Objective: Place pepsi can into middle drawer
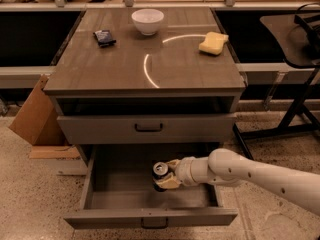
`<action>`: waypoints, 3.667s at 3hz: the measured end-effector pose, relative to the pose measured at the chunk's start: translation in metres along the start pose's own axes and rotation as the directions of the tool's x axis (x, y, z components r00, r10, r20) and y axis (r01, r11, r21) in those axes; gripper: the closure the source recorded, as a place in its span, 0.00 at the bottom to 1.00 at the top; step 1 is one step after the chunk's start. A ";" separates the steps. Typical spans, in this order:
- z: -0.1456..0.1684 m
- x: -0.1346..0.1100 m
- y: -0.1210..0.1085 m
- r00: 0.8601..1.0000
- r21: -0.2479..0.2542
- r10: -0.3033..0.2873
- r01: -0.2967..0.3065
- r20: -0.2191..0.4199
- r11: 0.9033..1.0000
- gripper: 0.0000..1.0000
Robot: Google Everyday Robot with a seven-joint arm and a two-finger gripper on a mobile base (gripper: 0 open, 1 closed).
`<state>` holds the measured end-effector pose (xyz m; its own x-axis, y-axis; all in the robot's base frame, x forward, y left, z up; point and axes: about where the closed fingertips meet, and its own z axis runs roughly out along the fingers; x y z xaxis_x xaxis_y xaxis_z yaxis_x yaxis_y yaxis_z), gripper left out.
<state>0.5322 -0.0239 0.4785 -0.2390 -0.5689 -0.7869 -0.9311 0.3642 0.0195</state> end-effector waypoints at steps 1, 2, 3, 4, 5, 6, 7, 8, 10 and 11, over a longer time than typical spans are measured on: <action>0.009 0.014 -0.007 1.000 0.015 0.018 -0.018 0.012 1.000 1.00; 0.018 0.023 -0.015 1.000 0.024 0.021 -0.021 0.016 0.999 1.00; 0.028 0.029 -0.022 1.000 0.022 0.017 -0.017 0.026 1.000 1.00; 0.036 0.037 -0.030 0.999 0.020 0.013 -0.014 0.035 1.000 0.81; 0.042 0.043 -0.035 0.999 0.019 0.013 -0.014 0.039 1.000 0.58; 0.043 0.048 -0.038 0.999 0.018 0.019 -0.020 0.045 1.000 0.35; 0.044 0.052 -0.038 0.998 0.014 0.025 -0.026 0.050 1.000 0.11; 0.044 0.053 -0.038 0.998 0.011 0.028 -0.029 0.052 1.000 0.00; -0.014 0.045 -0.024 0.995 -0.003 0.045 -0.045 0.087 0.999 0.00; -0.061 0.037 -0.009 0.992 -0.010 0.067 -0.067 0.107 0.998 0.00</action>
Offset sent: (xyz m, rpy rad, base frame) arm 0.0235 -0.0100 -0.0435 0.0148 -0.0123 -0.0489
